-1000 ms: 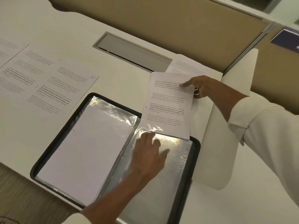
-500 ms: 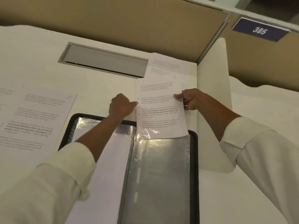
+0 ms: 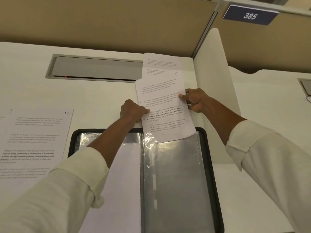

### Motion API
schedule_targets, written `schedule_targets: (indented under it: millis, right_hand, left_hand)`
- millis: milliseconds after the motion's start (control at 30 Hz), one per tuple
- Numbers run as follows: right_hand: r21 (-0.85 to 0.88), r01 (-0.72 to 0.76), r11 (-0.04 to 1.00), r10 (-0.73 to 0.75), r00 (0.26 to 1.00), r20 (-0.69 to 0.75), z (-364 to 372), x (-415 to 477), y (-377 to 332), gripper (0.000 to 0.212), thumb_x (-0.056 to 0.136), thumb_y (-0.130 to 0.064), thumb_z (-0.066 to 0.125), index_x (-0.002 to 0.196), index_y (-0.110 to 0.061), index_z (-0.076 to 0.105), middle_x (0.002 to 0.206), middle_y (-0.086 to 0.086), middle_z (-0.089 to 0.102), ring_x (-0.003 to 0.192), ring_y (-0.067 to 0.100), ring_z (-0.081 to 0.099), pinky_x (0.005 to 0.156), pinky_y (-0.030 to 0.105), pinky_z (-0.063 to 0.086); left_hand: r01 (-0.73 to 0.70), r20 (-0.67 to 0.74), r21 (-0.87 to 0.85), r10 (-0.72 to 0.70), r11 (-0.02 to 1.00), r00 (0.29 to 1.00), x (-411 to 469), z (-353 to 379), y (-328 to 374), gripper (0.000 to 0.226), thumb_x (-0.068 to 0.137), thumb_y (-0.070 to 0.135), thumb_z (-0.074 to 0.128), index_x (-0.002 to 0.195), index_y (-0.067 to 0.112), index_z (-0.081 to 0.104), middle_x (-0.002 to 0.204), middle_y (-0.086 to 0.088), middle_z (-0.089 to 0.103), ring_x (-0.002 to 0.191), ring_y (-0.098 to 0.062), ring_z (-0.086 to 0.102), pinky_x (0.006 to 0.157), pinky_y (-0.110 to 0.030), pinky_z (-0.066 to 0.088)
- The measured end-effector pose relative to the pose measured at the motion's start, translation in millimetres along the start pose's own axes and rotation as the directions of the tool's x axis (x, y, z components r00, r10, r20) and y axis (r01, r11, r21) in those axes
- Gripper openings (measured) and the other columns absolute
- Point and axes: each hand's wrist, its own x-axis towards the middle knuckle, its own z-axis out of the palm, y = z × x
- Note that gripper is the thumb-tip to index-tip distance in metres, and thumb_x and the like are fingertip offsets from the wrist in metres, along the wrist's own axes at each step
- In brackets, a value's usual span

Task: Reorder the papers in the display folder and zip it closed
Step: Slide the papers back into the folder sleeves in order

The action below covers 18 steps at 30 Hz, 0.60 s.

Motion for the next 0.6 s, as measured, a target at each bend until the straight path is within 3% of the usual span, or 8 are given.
schedule_targets:
  millis: [100, 233, 367, 500, 600]
  right_hand:
    - [0.009, 0.014, 1.0, -0.014, 1.0, 0.01, 1.8, 0.7, -0.7, 0.031, 0.093, -0.006, 0.077, 0.124, -0.008, 0.072, 0.116, 0.01, 0.076, 0.098, 0.025, 0.072, 0.072, 0.039, 0.059]
    - [-0.051, 0.031, 0.998, -0.029, 0.999, 0.032, -1.1, 1.6, -0.8, 0.027, 0.091, -0.005, 0.079, 0.117, -0.009, 0.072, 0.115, 0.011, 0.077, 0.1, 0.025, 0.073, 0.076, 0.038, 0.059]
    - [-0.268, 0.053, 0.962, -0.039, 0.998, 0.058, -13.7, -3.2, -4.6, 0.026, 0.084, 0.004, 0.082, 0.105, -0.009, 0.072, 0.105, 0.01, 0.078, 0.099, 0.024, 0.075, 0.074, 0.032, 0.061]
    - [-0.577, 0.101, 0.811, -0.032, 0.991, 0.129, -27.9, -14.3, -2.9, 0.036, 0.075, 0.009, 0.088, 0.105, -0.003, 0.071, 0.089, 0.008, 0.075, 0.081, 0.018, 0.071, 0.068, 0.028, 0.059]
    - [-0.607, 0.087, 0.79, -0.021, 0.993, 0.115, -31.7, -20.5, 2.0, 0.035, 0.073, 0.013, 0.087, 0.102, 0.0, 0.072, 0.087, 0.011, 0.075, 0.078, 0.022, 0.072, 0.062, 0.028, 0.061]
  left_hand:
    - [0.013, -0.012, -0.012, -0.013, 1.0, 1.0, 6.3, 0.0, -0.3, 0.038, 0.069, 0.011, 0.1, 0.087, 0.007, 0.067, 0.094, -0.008, 0.077, 0.083, -0.027, 0.078, 0.079, -0.043, 0.067]
    - [-0.046, -0.033, -0.03, 0.045, 0.998, 0.998, 6.4, -1.4, -9.5, 0.031, 0.072, 0.004, 0.097, 0.087, 0.01, 0.071, 0.092, -0.001, 0.078, 0.083, -0.022, 0.077, 0.08, -0.042, 0.067]
    - [-0.15, -0.053, -0.042, 0.147, 0.988, 0.988, 1.4, -3.6, -19.0, 0.03, 0.074, 0.008, 0.096, 0.09, 0.016, 0.072, 0.091, 0.002, 0.078, 0.084, -0.017, 0.076, 0.081, -0.039, 0.066]
    - [-0.245, -0.053, -0.065, 0.242, 0.967, 0.969, -5.6, -4.5, -23.6, 0.029, 0.077, 0.007, 0.094, 0.094, 0.014, 0.072, 0.091, 0.002, 0.078, 0.082, -0.014, 0.076, 0.078, -0.036, 0.065]
    - [-0.296, -0.062, -0.05, 0.292, 0.954, 0.954, -7.1, -6.2, -24.2, 0.027, 0.079, 0.007, 0.093, 0.094, 0.014, 0.072, 0.091, 0.003, 0.077, 0.083, -0.013, 0.075, 0.078, -0.032, 0.063]
